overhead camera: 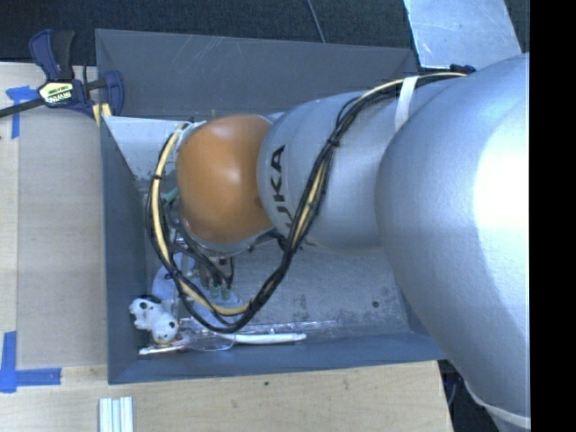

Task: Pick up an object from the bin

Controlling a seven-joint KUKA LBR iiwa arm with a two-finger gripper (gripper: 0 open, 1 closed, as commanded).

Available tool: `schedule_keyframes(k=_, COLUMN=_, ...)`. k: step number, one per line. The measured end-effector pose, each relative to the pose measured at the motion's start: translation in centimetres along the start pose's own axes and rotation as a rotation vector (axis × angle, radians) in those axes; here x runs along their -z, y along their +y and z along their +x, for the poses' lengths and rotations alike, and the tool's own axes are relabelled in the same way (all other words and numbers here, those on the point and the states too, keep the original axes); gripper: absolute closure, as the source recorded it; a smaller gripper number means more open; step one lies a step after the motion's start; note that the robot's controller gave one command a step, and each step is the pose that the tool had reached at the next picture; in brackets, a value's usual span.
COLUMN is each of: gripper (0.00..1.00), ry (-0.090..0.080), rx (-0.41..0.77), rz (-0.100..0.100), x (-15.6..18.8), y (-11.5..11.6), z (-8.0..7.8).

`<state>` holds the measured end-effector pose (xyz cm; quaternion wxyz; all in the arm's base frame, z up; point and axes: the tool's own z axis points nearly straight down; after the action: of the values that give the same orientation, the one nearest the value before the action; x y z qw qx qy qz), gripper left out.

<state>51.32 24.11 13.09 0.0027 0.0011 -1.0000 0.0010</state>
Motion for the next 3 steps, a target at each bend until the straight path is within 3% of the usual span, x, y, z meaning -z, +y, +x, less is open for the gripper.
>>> schedule_keyframes(k=1, gripper=0.00, ry=-0.007, rx=-0.003, rz=-0.003, x=0.5, y=-0.1, z=-0.2)
schedule_keyframes(k=2, gripper=0.00, ry=-0.008, rx=0.474, rz=-0.001, x=-6.2, y=-4.2, z=-4.9)
schedule_keyframes(k=3, gripper=0.00, ry=-0.012, rx=0.528, rz=-0.002, x=-6.0, y=-2.8, z=-5.6)
